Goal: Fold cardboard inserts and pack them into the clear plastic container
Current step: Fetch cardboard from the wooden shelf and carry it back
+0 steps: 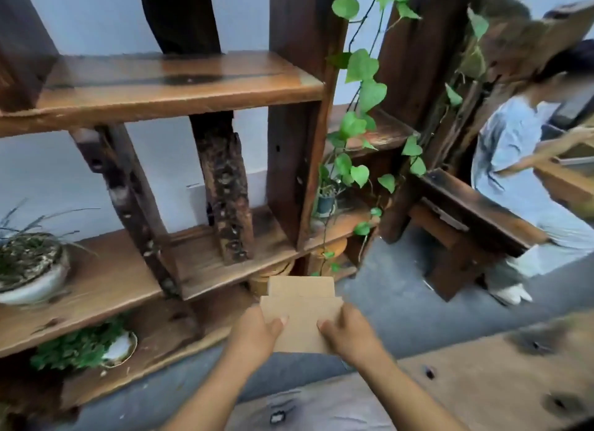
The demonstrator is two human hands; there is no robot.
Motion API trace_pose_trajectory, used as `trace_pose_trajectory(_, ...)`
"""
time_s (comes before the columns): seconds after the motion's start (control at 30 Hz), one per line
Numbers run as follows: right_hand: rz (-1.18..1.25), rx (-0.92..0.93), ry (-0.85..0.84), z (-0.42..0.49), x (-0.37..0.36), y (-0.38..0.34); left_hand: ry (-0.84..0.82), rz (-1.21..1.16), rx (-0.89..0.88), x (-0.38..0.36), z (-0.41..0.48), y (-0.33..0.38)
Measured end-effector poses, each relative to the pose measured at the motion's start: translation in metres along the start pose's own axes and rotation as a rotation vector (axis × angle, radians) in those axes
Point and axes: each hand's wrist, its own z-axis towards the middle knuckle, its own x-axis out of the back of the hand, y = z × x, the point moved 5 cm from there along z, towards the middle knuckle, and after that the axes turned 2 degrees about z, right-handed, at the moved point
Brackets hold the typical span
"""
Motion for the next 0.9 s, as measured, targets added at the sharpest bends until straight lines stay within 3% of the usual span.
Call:
trace_pose_trajectory(0.13,0.044,-0.133,0.091,-0.033,0.016,0.066,-0.158,-0.057,-0.091,-0.059,-0.017,0.016)
trace_pose_trajectory(0.47,0.21,-0.243,0.262,-0.141,0.074,0.202,-0.355,0.218,-0.285,-0.172,-0.104,0.067)
trace_pose_trajectory(0.8,0.324,-0.538,0.477,-0.303,0.124,0.363,-0.608,0.426,-0.576,-0.321,-0.246,0.139)
trace_pose_trajectory(0.9,0.417,-0.655,0.568,-0.361,0.123,0.403,-0.763,0.474,-0.686,-0.366,-0.299,0.156)
